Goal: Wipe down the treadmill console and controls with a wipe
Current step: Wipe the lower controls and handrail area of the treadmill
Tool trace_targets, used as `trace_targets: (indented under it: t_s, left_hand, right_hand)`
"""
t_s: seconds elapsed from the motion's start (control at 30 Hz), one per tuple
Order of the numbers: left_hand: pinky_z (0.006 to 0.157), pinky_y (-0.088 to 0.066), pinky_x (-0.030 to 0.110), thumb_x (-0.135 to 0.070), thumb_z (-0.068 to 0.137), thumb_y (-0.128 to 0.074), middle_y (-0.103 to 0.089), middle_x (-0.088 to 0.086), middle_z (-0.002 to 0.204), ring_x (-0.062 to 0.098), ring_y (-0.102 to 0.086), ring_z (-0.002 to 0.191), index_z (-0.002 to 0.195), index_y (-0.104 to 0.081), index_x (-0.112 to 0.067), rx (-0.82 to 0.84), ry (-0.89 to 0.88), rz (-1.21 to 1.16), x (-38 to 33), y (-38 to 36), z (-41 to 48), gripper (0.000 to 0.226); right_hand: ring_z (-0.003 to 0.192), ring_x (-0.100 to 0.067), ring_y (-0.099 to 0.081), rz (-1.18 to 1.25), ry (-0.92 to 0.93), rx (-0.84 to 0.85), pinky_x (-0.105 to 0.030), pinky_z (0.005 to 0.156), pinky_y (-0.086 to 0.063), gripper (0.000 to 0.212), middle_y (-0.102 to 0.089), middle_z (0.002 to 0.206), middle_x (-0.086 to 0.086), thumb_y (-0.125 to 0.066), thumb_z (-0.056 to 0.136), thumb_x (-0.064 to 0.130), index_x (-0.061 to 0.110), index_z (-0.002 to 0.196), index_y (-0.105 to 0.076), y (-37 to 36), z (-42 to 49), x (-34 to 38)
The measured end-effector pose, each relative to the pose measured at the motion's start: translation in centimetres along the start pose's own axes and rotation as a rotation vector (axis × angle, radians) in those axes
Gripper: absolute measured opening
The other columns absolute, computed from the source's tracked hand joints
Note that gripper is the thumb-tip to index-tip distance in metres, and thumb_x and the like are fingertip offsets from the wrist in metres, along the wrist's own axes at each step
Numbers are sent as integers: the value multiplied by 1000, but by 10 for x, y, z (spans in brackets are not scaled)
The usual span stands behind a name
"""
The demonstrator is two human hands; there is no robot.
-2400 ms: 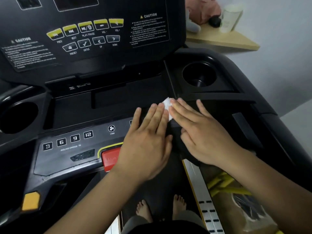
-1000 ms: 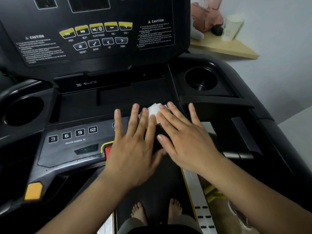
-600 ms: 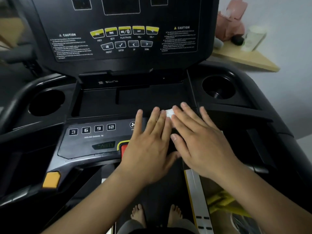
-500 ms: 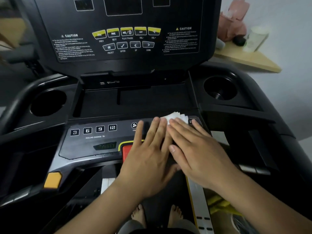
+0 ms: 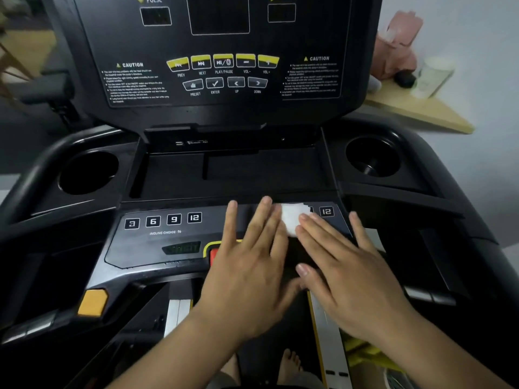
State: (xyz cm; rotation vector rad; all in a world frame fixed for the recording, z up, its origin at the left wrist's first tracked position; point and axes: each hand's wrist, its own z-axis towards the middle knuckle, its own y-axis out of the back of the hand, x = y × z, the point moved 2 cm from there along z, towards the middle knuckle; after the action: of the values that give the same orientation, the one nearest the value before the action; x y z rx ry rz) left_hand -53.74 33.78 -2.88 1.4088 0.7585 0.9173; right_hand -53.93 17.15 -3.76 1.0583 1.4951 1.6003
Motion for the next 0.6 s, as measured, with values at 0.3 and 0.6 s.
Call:
trace_targets:
  t_s: [0.3,0.6]
  left_hand:
    - [119,-22,48,-50,97,-29,-38,18,153,30,-29,146,145,-39,-2,34,-13,-89,8,5,12,68]
    - [117,-16,61,-50,98,-26,-33,13,156,25,-24,148,149,-36,-6,39,41,-6,30,2,-1,69]
  right_hand:
    - [148,-7,2,-28,22,55,-49,120,2,65,-8,162,3,-2,96,47,19,153,-17,11,34,7]
    - [148,-8,1,-41,71,81,-51,119,2,63,-9,161,1,-5,100,52,17,152,-12,9,35,22]
